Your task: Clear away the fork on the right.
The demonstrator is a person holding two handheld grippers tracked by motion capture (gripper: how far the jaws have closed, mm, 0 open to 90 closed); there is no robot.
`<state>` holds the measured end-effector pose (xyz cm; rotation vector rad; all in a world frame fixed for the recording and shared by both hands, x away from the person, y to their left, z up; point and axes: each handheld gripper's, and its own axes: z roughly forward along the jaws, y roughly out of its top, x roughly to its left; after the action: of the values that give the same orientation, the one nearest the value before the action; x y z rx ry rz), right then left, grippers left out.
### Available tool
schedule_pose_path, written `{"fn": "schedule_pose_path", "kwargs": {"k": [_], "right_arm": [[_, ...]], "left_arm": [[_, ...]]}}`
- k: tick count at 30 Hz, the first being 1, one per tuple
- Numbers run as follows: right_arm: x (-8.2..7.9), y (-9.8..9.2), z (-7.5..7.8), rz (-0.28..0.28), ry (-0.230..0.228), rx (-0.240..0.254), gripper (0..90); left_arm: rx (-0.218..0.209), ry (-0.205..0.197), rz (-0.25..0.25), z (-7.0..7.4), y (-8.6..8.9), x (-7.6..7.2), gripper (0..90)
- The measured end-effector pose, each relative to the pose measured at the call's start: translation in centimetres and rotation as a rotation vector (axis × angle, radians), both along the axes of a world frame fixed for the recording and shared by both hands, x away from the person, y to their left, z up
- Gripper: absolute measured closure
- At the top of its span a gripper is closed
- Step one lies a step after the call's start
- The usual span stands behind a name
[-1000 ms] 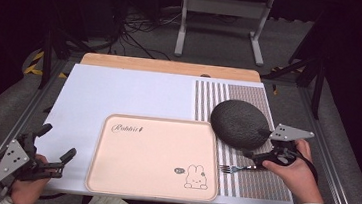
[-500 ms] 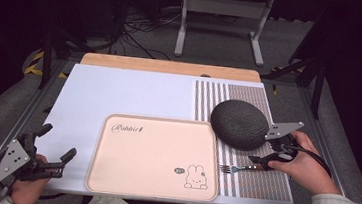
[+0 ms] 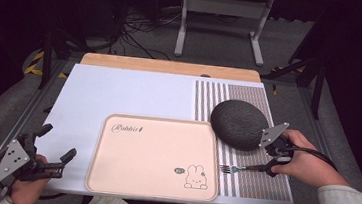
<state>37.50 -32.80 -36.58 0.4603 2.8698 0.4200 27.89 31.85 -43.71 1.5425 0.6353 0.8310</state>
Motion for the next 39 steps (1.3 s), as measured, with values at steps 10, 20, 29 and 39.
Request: {"fn": "schedule_pose_path", "kwargs": {"k": [10,20,29,39], "right_arm": [[0.3,0.2,-0.5,0.036,0.088,-0.089,23.3],[0.6,0.5,-1.1,0.072,0.115,-0.156,27.1],[0.9,0.3,-2.2,0.100,0.132,-0.136,37.7],[1.4,0.3,-3.4,0.119,0.141,-0.147,48.5]], "left_arm": [[-0.002,-0.001,0.001,0.0,0.1,0.0,0.0],[-0.001,0.000,0.000,0.0,0.0,0.0,0.0],[-0.003,-0.002,0.004,0.1,0.2,-0.1,0.0],[0.002,-0.003,0.006,0.0,0.1,-0.1,0.1]]}}
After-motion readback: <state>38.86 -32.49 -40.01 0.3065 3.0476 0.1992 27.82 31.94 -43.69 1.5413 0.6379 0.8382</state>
